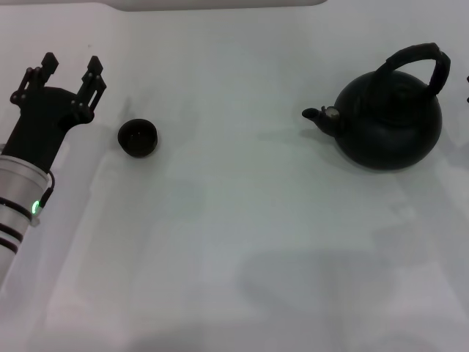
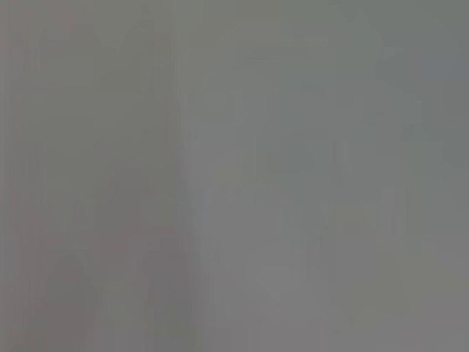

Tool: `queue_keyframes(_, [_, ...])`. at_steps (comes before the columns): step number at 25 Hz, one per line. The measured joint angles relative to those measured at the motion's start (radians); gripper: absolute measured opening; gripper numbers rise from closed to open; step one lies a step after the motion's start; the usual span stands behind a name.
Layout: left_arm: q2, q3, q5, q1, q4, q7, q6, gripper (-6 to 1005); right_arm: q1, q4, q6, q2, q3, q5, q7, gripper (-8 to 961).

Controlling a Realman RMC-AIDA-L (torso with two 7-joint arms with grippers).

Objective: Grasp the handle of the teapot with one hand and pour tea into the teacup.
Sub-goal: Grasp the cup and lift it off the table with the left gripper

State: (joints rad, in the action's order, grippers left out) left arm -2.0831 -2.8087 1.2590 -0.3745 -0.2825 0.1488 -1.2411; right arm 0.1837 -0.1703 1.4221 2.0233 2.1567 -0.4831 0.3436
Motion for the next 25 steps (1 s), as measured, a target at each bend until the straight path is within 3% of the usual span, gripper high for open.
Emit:
queue_keyframes(17, [0.001,-0.003,-0.001,-0.003,-0.007,0.011,0.004,714,0.0,-0.002,0.0,0.0,0.0,0.0,0.001,860])
queue_keyframes(25, [0.016,-0.007,-0.008,-0.058,0.027,0.166,0.011,714,0.002,-0.001,0.0,0.0,0.0,-0.001,0.002,860])
